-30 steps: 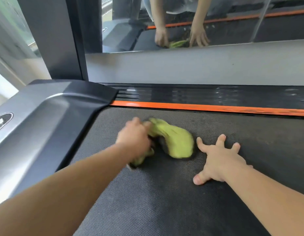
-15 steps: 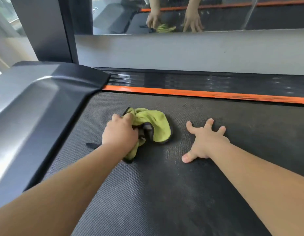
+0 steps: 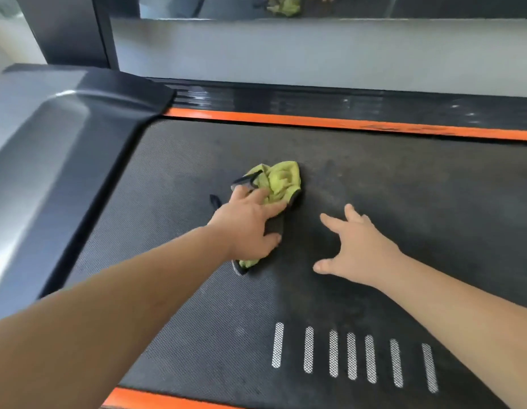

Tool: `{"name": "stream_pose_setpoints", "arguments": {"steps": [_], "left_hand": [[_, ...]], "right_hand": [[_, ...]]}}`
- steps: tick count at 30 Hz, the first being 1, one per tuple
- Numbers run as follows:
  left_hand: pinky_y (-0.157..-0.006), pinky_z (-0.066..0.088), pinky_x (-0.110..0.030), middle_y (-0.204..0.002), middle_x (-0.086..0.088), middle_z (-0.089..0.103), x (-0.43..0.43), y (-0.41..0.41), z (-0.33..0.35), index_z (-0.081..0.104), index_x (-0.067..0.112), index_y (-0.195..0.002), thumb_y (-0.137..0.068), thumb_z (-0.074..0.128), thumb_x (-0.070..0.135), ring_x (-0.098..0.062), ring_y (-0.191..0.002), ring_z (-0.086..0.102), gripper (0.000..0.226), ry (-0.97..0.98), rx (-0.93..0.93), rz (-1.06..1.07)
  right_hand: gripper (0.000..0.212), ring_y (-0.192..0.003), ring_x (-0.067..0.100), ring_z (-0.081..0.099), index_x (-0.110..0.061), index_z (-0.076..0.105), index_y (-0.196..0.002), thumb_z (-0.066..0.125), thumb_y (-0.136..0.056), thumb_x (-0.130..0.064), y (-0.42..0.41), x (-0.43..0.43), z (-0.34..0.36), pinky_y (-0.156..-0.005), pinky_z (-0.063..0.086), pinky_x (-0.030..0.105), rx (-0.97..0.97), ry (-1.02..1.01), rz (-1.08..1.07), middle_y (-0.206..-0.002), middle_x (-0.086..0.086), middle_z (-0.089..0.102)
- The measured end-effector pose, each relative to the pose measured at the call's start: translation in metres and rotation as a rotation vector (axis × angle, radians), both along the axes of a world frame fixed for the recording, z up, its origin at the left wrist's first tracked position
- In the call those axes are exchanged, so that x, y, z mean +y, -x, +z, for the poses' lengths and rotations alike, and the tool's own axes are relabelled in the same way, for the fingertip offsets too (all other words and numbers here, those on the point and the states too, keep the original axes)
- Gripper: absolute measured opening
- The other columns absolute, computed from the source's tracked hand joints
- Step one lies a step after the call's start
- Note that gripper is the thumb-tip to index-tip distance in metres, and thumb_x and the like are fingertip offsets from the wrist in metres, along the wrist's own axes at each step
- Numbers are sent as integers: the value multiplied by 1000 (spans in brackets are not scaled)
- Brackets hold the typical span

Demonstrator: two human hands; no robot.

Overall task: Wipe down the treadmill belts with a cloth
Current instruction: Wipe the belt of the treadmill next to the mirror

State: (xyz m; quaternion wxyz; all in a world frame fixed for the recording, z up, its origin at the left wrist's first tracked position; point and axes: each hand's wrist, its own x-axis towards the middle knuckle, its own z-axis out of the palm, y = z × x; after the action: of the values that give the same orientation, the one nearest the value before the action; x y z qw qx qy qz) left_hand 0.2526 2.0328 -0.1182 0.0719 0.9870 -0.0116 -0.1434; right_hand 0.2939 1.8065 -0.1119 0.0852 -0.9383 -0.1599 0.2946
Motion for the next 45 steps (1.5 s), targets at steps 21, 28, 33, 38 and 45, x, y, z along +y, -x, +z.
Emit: {"name": "stream_pose_setpoints", "arguments": {"steps": [21,28,33,38,45], "left_hand": [[-97,53,-49,-135,-10,28,-59,163,-5,16,41,-153,-84,60,41,-35,-119,44,82,86,234,-316],[-90,53,-48,-121,-8,37,-57,114,-34,40,30,-145,-85,59,33,-37,-106,54,63,162,-99,289],[-88,55,-43,-119,-6,40,-98,162,-16,38,37,-141,-82,56,47,-34,-103,56,63,192,68,-37],[-87,55,-43,-117,-4,45,-31,109,-10,46,37,-140,-87,57,50,-34,-107,57,56,-30,69,144],[-88,54,-43,-122,-5,50,-104,146,3,48,30,-130,-89,54,63,-36,-107,61,53,63,203,82]], "right_hand": [[128,-155,33,-21,-57,-12,-155,83,-70,-67,39,-19,-16,-112,35,66,33,212,117,-166,-6,-32],[128,-155,32,-24,-57,-12,-155,83,-69,-68,38,-19,-16,-114,34,65,53,208,96,-165,-7,-34],[129,-156,31,-22,-59,-11,-154,83,-66,-70,38,-20,-16,-112,36,64,45,215,101,-165,-8,-33],[128,-155,31,-23,-59,-12,-154,83,-69,-68,37,-19,-14,-112,36,64,54,211,100,-165,-8,-33],[126,-156,31,-22,-58,-12,-154,81,-71,-70,37,-19,-15,-113,35,63,50,214,108,-166,-7,-33]]}}
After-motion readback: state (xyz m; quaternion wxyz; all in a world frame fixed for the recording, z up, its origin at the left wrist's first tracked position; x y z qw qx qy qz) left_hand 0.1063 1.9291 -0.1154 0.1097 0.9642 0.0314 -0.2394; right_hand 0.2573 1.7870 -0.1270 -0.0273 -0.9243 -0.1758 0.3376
